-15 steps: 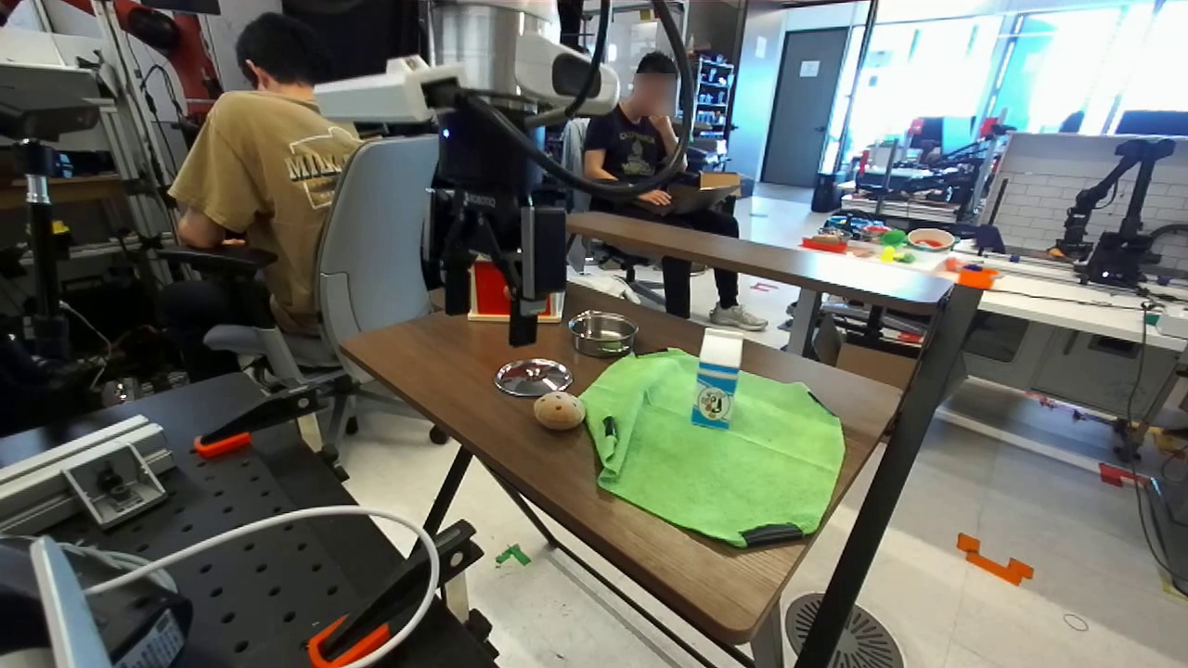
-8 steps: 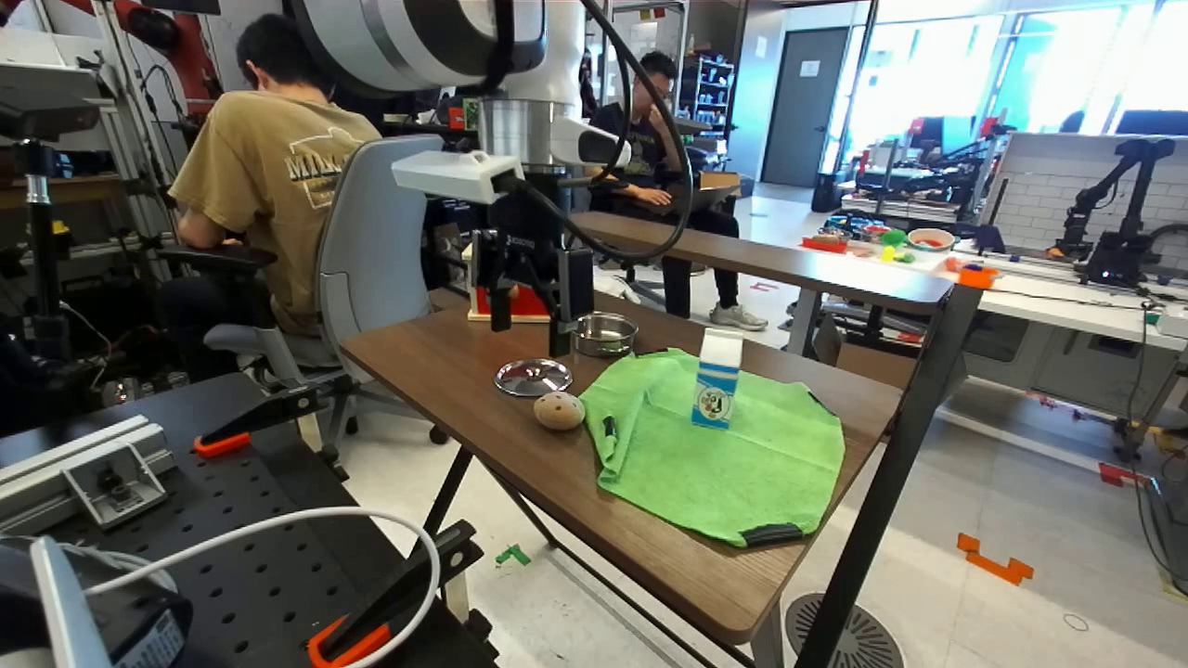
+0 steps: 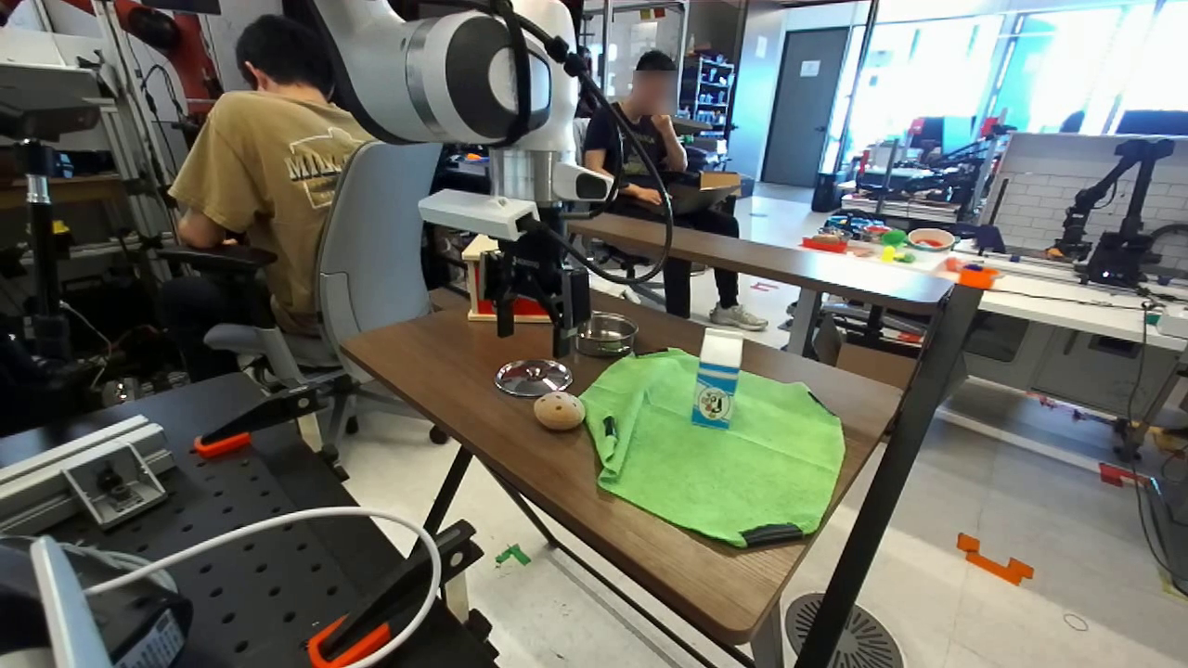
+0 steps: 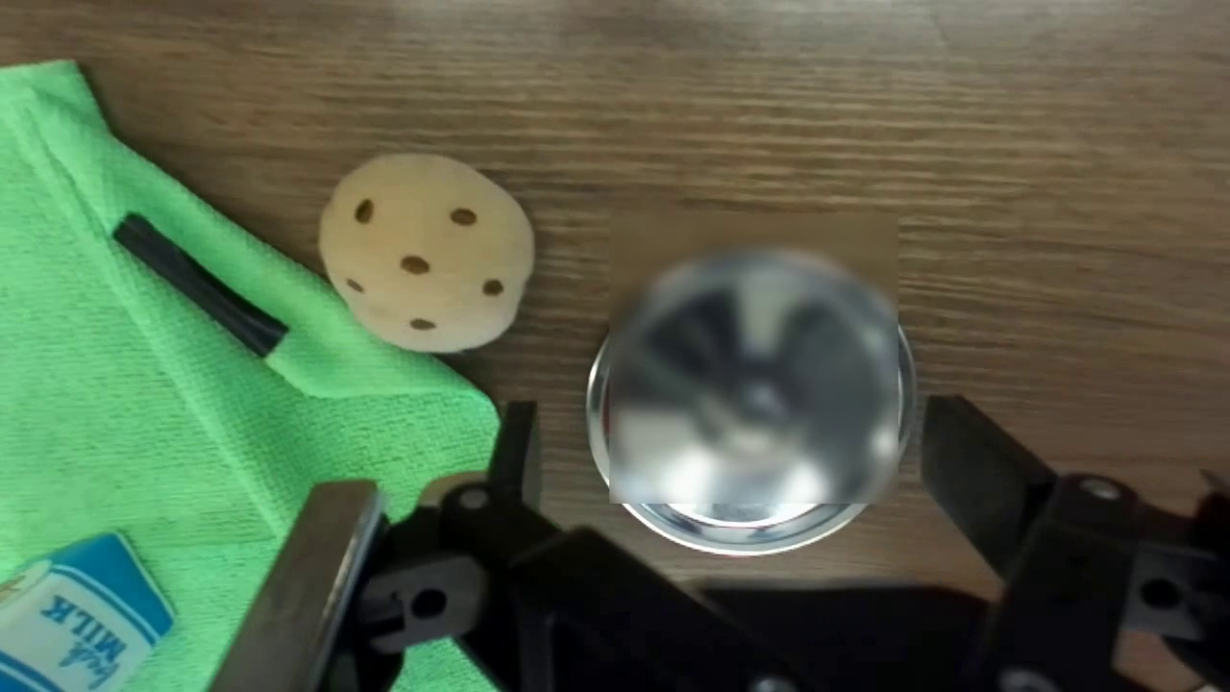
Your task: Put the lid on the pot
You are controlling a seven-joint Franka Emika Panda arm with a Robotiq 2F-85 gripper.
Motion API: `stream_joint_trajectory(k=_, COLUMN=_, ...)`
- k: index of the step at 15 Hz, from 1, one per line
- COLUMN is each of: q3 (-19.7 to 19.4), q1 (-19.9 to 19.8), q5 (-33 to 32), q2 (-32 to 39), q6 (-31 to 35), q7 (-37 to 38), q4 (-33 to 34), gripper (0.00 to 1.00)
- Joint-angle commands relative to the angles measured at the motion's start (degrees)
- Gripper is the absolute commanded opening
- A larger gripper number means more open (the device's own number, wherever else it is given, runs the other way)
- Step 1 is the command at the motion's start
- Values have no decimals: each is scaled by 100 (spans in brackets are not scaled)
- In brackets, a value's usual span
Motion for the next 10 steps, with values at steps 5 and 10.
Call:
stream_joint_trajectory(k=5, q3=174, q1=-1, q5=57, q2=760, q6=230, q7=-238, q4=780, gripper=100)
stream_joint_trajectory(k=10, q3=217, q1=-6, q5=89, q2=957, q6=197, q7=-273, q4=998, gripper=50)
